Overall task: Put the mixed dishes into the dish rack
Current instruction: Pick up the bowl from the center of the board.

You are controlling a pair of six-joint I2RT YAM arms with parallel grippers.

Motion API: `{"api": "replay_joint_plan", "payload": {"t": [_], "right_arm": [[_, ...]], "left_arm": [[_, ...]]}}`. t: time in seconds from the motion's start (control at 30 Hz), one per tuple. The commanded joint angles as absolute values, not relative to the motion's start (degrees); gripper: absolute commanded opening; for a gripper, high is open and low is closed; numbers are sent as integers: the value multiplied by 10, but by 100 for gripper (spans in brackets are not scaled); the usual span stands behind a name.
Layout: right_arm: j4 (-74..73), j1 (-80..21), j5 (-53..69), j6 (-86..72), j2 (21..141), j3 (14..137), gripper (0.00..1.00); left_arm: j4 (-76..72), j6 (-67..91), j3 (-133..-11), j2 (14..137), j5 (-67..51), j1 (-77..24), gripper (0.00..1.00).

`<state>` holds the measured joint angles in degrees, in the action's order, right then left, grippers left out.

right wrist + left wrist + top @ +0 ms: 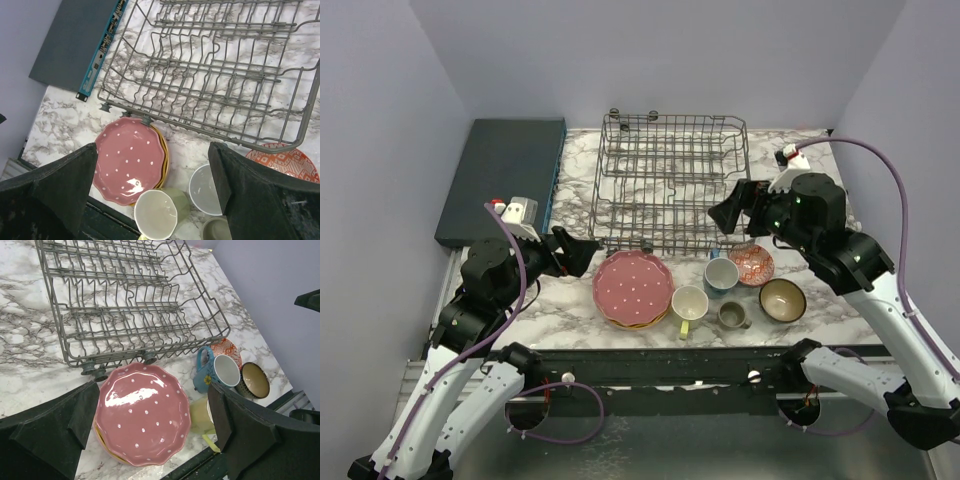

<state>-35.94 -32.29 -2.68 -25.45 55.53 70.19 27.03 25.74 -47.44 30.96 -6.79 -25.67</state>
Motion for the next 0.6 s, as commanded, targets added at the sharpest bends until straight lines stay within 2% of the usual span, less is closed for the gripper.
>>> {"api": "replay_joint_plan", "payload": {"t": [0.0,0.57], "right_arm": [[-389,-325,-55,-258,553,693,100],[-513,-324,-114,-293,613,696,100]], "left_arm": [[260,256,-469,305,-59,-257,99],[270,256,-471,318,-51,-257,99]]}}
